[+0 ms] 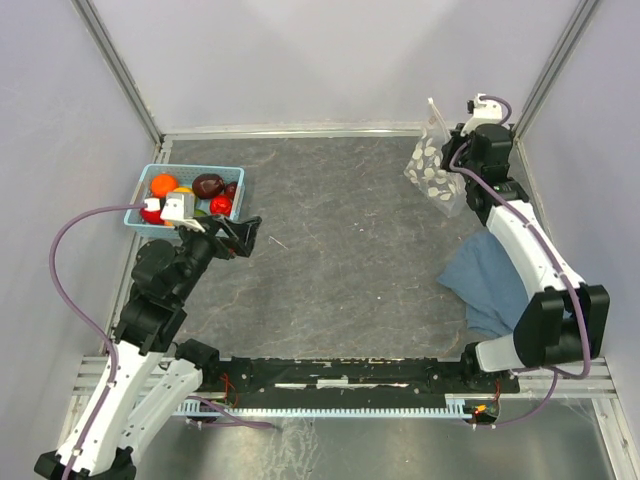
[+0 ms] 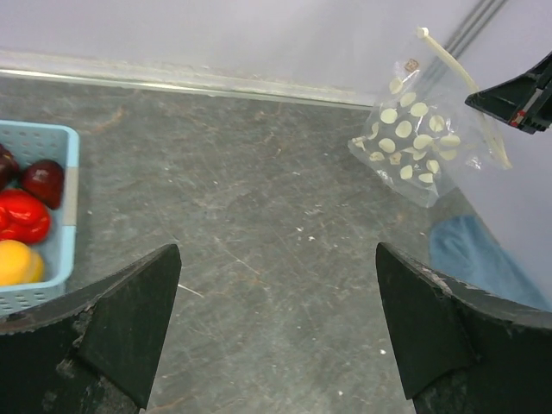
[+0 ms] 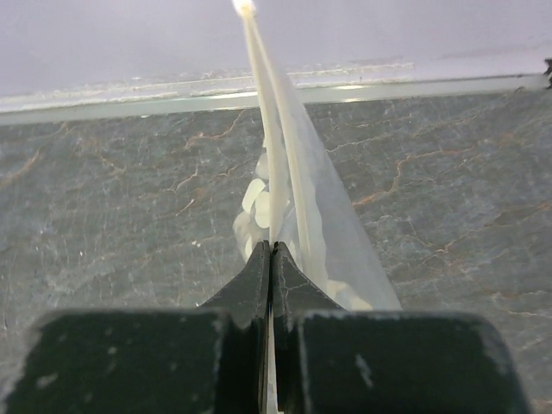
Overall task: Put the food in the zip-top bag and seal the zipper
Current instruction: Open the zipper of the food storage bag.
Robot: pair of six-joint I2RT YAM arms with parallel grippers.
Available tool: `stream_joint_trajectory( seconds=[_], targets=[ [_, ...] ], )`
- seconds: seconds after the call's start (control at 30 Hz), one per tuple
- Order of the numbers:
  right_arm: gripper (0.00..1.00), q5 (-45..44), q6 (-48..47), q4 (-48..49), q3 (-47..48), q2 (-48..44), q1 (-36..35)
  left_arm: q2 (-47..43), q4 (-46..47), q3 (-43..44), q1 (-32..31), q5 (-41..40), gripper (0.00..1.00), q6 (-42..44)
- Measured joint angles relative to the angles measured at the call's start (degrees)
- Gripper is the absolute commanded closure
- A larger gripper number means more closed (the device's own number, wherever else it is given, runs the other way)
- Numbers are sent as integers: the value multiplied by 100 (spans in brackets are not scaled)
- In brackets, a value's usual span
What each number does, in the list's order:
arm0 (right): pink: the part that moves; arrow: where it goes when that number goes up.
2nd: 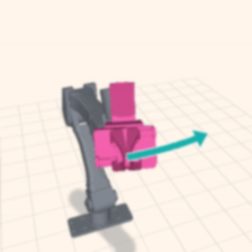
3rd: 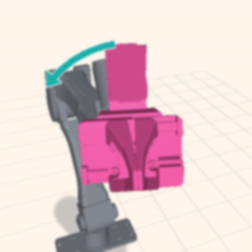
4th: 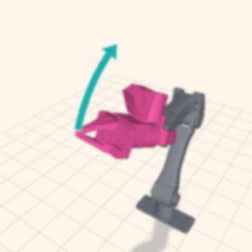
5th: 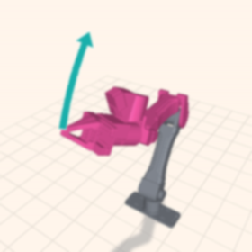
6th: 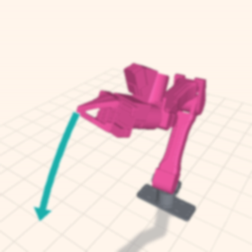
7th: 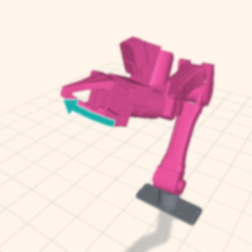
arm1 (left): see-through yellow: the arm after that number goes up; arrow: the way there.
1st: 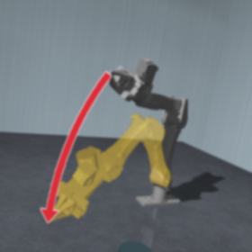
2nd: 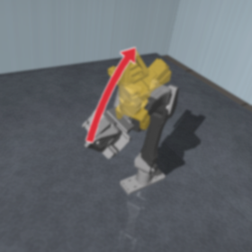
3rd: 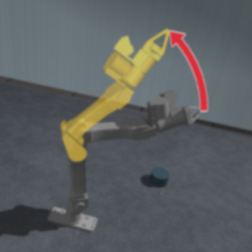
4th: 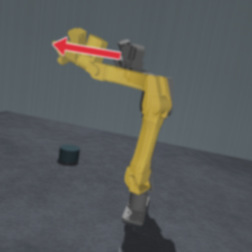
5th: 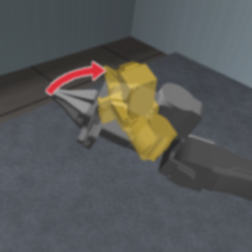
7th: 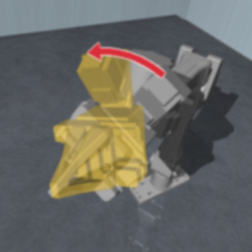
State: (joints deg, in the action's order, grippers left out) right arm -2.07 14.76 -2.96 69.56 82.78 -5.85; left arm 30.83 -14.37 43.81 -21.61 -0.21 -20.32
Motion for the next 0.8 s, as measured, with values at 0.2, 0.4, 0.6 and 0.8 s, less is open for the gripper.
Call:
stream_joint_trajectory(
  seconds=[0.2,0.4,0.6,0.8],
  targets=[
    [98,-205,-844,-101,-422,-662,-511,164,317,-203,0,304,1,-715],
    [98,-376,-1353,-24,-1198,-964,-1176,367,787,-728,0,564,2,-1434],
    [98,-520,-1467,57,-1834,-942,-1939,612,1246,-1228,0,785,4,-2085],
    [98,-575,-1344,177,-2120,-890,-2741,809,1650,-1661,0,999,7,-2618]
  ],
)
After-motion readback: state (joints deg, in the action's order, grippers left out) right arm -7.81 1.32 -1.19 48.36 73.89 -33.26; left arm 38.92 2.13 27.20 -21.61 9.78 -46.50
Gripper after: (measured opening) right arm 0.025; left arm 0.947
